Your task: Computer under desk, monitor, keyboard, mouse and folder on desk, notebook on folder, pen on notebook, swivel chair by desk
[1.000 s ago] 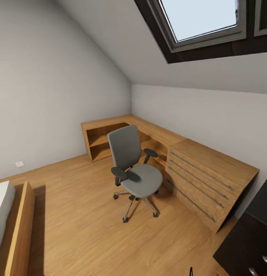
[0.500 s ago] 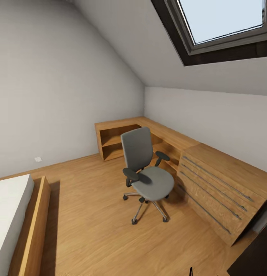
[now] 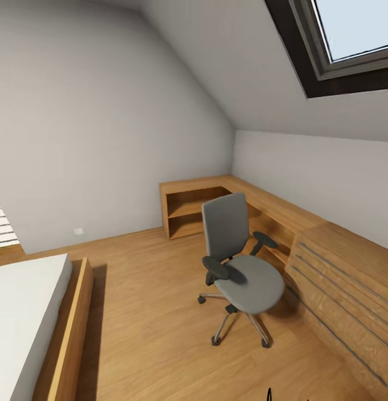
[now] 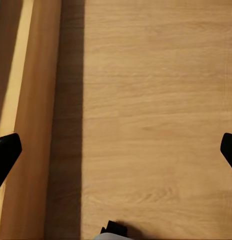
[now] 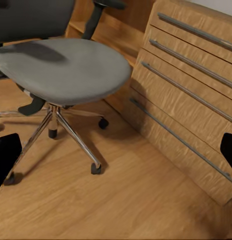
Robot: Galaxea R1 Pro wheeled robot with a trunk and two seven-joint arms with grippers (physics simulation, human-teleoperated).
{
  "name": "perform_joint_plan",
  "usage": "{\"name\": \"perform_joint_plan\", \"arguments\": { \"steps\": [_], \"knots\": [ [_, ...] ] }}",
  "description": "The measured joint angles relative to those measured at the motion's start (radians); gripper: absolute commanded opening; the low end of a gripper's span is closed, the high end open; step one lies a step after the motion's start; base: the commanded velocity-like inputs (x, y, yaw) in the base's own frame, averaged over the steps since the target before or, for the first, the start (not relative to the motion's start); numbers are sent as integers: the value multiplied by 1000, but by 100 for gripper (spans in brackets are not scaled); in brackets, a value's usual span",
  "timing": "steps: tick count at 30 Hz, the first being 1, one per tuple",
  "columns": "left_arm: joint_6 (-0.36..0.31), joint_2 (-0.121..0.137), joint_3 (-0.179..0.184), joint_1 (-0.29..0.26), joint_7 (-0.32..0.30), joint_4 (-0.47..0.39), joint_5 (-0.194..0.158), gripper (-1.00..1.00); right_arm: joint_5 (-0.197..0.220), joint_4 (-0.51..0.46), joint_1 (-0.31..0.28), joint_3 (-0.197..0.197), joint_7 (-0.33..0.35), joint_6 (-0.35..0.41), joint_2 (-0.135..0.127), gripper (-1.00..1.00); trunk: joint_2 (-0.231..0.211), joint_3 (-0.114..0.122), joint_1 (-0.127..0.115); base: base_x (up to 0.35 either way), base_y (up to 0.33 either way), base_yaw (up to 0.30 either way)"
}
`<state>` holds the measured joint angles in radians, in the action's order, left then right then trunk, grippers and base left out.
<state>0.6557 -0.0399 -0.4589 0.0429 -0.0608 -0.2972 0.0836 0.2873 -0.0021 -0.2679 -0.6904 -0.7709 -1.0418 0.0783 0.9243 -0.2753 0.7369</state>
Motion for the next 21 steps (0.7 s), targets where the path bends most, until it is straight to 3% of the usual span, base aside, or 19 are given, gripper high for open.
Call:
{"name": "perform_joint_plan", "arguments": {
  "steps": [8, 21],
  "knots": [
    [-1, 0, 0, 0, -1, 0, 0, 100, 0, 2, 0, 2, 3, 2, 4, 100, 0, 9, 0, 93, 31, 211],
    [-9, 0, 0, 0, -1, 0, 0, 100, 1, 5, 0, 2, 7, 4, 0, 100, 0, 20, 0, 298, 1, 231]
  ]
}}
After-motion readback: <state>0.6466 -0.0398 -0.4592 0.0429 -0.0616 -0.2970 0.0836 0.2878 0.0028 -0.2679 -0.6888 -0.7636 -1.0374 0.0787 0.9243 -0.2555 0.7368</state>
